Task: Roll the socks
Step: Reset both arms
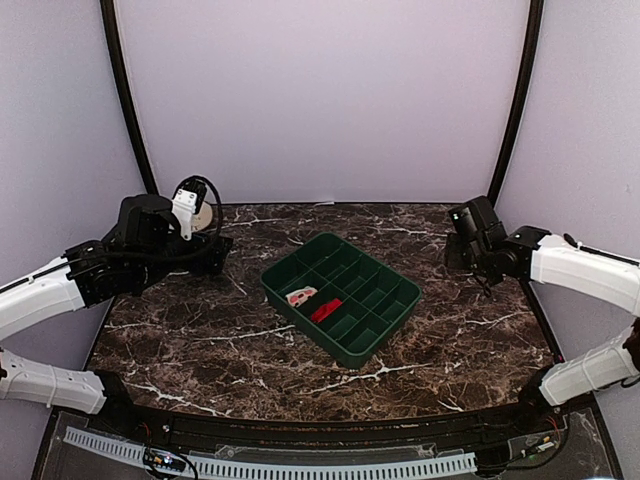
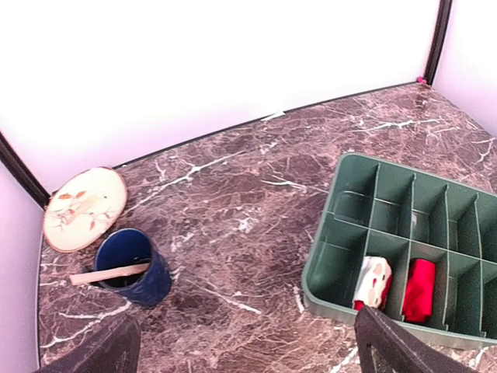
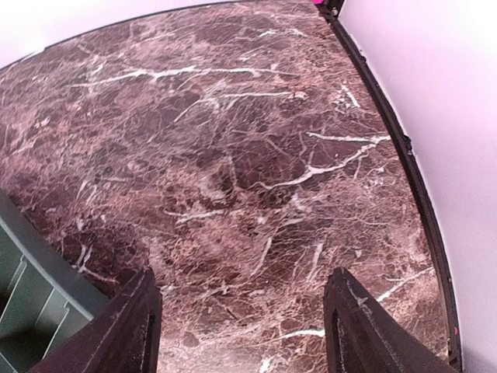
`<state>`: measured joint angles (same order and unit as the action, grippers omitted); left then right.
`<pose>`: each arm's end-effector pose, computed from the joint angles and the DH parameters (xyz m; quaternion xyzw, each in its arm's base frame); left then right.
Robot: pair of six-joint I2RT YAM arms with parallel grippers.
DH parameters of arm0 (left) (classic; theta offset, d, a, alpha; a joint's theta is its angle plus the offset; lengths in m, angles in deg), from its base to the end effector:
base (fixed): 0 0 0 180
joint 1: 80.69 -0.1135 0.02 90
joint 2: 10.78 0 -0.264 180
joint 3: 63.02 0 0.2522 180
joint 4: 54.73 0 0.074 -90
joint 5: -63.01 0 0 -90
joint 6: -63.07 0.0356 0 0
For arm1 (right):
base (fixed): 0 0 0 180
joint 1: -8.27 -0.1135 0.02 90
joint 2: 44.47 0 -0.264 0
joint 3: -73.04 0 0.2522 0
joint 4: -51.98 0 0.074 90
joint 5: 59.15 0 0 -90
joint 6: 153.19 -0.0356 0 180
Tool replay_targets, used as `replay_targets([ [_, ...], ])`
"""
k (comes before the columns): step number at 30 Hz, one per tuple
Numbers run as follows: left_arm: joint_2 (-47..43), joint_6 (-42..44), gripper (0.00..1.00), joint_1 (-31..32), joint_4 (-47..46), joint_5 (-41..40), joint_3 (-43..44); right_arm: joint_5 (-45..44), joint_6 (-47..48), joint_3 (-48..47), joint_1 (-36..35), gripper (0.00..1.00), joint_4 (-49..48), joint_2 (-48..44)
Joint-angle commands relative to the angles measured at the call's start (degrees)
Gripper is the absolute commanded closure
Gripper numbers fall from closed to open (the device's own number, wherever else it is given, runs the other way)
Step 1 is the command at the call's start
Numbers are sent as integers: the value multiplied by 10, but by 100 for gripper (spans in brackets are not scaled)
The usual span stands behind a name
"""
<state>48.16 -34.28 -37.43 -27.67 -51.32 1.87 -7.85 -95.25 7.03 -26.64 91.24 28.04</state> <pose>0.1804 -0.1496 0.3275 0.1351 0.8036 -0.0792 0.5741 0.2278 0.1318 0.2638 0.1030 0.8769 -0.0600 0.4657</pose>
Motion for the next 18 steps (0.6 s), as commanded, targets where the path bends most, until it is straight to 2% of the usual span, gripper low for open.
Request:
replay_targets([
  [1, -36, 18, 1, -5, -2, -40, -29, -22, -8, 2, 13, 34, -33, -13],
  [8, -72, 15, 1, -9, 7, -68, -60, -33, -37, -16, 14, 30, 10, 4],
  [18, -92, 4, 1, -10, 26, -88, -73, -28, -30, 10, 14, 30, 5, -22],
])
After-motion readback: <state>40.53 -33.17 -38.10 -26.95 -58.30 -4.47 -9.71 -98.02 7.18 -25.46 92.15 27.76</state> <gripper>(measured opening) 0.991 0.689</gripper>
